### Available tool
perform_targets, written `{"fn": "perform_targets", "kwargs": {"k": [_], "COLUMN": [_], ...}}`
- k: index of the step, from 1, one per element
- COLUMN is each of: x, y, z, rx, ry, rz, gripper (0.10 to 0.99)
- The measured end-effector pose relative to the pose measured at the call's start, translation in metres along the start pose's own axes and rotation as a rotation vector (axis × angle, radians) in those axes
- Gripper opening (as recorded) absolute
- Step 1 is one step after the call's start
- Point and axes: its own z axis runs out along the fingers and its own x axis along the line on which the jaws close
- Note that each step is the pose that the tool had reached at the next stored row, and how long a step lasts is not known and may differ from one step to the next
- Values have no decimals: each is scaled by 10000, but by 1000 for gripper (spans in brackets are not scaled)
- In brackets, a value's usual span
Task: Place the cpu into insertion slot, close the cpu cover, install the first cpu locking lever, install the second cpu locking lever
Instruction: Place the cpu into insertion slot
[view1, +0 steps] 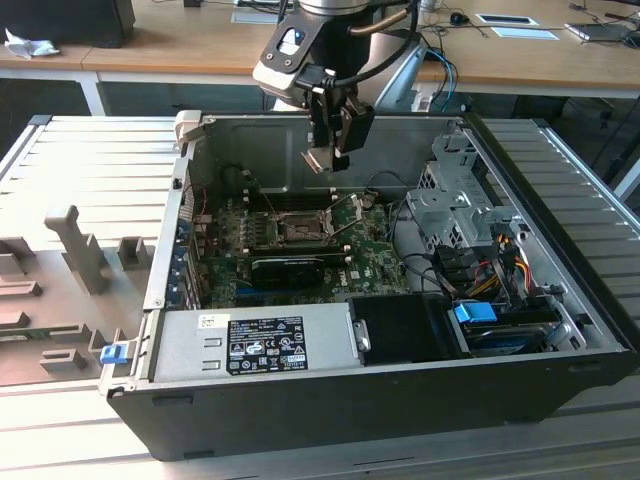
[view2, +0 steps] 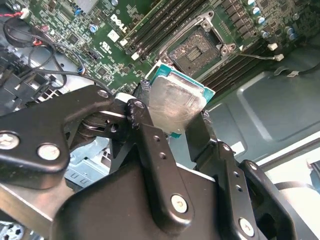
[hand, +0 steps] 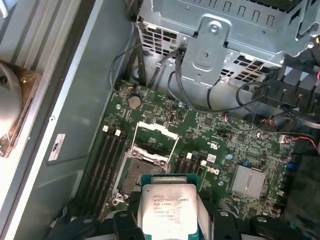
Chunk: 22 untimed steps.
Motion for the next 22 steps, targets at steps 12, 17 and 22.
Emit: {"fn": "perform_targets", "kwargs": {"k": [12, 17, 22], "x": [0, 0, 4], "y": [-1, -2, -18], "z": [16, 21, 43], "rx": [-19, -28, -43], "ry": [-91, -132, -203], "rz": [1010, 1476, 2272], "gripper": [529, 529, 529]}}
